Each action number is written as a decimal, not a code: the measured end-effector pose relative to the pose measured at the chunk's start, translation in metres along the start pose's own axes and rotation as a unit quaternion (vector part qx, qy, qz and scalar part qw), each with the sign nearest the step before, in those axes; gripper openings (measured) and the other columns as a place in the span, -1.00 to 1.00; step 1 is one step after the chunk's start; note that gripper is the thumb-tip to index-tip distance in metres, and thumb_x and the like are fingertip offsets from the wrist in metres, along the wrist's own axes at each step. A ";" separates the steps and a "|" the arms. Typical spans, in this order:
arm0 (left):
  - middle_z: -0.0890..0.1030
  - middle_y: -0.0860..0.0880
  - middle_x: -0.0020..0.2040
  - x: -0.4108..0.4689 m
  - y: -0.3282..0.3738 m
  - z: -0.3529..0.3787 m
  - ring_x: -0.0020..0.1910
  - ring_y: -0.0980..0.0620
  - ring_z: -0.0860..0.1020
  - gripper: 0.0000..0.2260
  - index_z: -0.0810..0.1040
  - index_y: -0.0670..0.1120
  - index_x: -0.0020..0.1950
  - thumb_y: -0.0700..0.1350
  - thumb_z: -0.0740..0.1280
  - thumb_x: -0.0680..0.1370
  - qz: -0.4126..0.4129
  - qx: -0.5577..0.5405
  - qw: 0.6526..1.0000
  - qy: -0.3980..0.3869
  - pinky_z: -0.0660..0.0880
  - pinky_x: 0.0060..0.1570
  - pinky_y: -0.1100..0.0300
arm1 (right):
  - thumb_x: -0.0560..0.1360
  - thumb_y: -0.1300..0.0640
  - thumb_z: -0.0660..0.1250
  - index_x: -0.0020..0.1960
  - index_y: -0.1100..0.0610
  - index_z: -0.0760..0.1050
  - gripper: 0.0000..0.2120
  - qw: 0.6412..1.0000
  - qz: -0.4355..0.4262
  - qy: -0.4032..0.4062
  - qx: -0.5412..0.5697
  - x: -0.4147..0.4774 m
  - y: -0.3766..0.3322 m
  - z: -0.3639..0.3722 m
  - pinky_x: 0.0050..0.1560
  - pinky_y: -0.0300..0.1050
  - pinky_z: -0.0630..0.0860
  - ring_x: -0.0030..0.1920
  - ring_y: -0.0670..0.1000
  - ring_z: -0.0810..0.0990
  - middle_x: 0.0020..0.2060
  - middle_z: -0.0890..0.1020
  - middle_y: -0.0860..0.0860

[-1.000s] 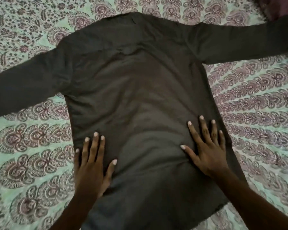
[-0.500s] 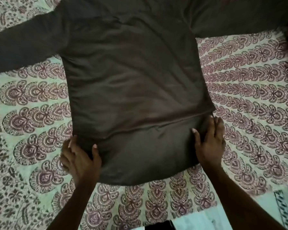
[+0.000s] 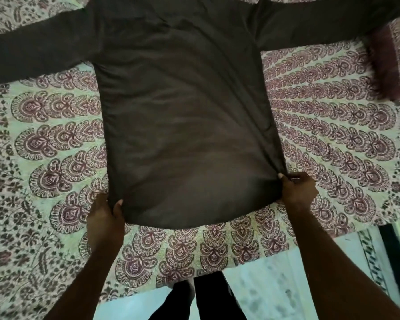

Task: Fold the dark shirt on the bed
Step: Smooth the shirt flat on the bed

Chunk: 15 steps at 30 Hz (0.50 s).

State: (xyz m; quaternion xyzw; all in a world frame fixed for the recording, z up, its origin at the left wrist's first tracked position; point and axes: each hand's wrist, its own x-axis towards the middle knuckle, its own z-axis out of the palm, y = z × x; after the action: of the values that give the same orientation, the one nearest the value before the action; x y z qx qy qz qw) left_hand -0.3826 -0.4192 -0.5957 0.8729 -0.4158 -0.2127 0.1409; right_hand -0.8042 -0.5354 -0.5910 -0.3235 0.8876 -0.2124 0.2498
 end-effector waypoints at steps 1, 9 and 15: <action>0.62 -0.42 0.02 -0.001 -0.002 -0.001 -0.04 -0.45 0.61 -0.78 0.45 -0.28 0.20 -0.21 0.37 0.63 -0.008 0.001 1.000 -0.010 0.51 -0.12 -0.21 | 0.45 0.19 0.55 0.07 0.30 0.61 -0.73 1.000 0.006 -0.002 -0.005 -0.002 0.003 0.001 -0.04 -0.10 0.49 -0.03 0.20 0.68 -0.01 0.70 0.29; 0.46 -0.40 0.29 -0.019 0.012 0.006 0.24 -0.43 0.46 -0.54 0.30 -0.18 0.36 -0.23 0.35 0.50 -0.067 0.094 0.993 0.031 0.47 0.08 -0.30 | 0.45 0.26 0.41 0.31 0.16 0.45 -0.56 0.968 -0.092 0.081 -0.219 -0.031 -0.013 0.016 0.26 0.26 0.40 0.36 0.36 0.34 0.39 0.36 0.28; 0.21 -0.12 0.61 0.007 0.036 0.029 0.51 -0.33 0.27 -0.31 0.32 0.02 0.54 -0.05 0.49 0.44 0.207 0.107 0.972 -0.031 0.36 0.34 -0.37 | 0.58 -0.09 0.31 0.57 -0.10 0.27 -0.42 0.859 -0.398 -0.138 -0.291 -0.043 -0.034 0.062 0.40 0.40 0.27 0.55 0.29 0.13 0.65 0.08 0.07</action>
State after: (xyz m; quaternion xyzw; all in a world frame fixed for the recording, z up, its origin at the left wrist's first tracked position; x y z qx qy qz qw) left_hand -0.4169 -0.4490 -0.6068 0.7711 -0.6117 -0.1602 0.0744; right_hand -0.7240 -0.5433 -0.6081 -0.7333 0.6609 0.0215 0.1583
